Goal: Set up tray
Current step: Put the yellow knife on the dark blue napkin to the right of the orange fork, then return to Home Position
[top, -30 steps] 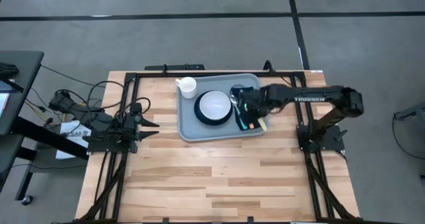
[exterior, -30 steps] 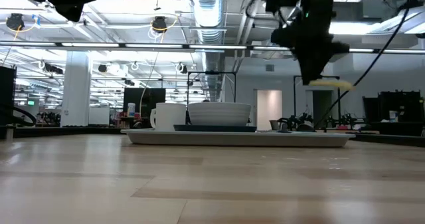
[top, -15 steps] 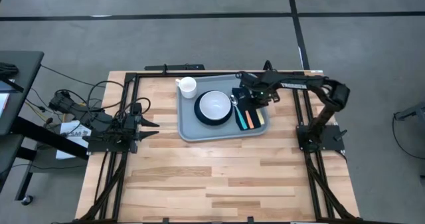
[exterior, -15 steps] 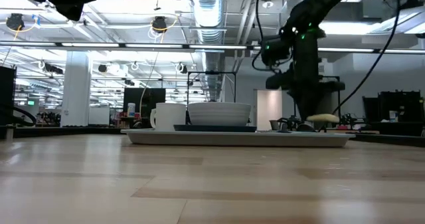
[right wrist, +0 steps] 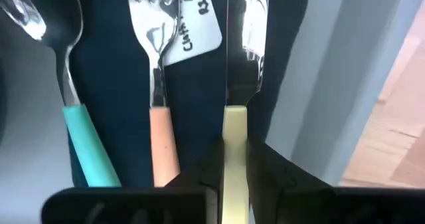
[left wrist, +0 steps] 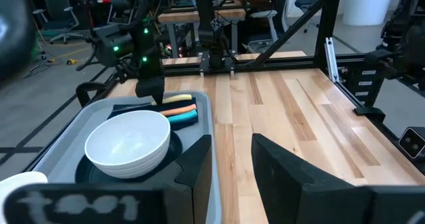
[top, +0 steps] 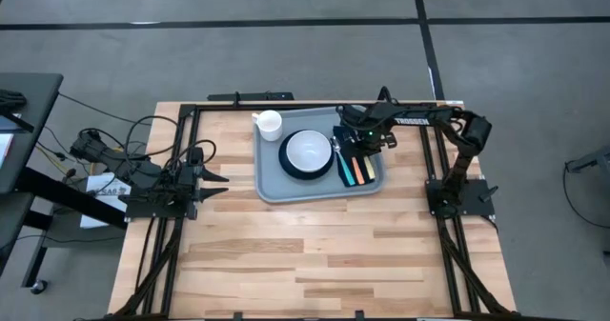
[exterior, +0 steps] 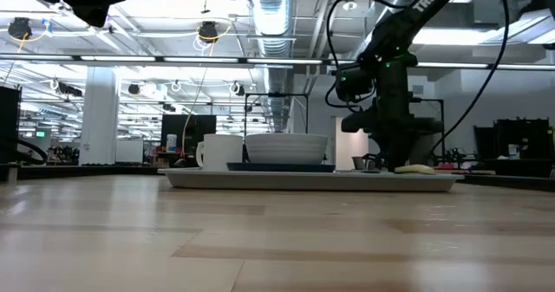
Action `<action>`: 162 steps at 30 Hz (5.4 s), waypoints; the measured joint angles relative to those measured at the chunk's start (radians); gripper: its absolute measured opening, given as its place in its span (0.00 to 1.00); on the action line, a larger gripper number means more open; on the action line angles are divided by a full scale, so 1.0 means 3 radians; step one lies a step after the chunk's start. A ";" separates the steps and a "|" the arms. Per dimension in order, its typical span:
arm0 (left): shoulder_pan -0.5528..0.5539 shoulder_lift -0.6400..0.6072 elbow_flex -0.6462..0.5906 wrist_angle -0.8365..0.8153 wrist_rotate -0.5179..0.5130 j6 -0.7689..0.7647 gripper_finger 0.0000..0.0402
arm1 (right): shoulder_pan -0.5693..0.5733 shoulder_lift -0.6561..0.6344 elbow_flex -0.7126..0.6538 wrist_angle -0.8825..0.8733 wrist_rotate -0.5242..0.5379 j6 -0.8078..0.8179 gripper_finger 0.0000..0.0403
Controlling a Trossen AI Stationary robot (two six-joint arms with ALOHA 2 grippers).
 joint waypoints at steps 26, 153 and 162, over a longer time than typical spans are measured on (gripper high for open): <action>0.0000 0.0000 0.0000 0.0000 0.0000 0.0001 0.24 | 0.0094 -0.0005 0.0000 0.0044 -0.0071 0.0114 0.29; 0.0216 0.0567 -0.1513 0.1369 0.0000 -0.0969 0.24 | 0.2449 -0.4304 -0.3738 0.3905 0.1227 -0.2245 0.30; 0.0215 0.0568 -0.1513 0.1369 0.0000 -0.0967 0.24 | 0.2449 -0.4304 -0.3738 0.3905 0.1227 -0.2246 0.30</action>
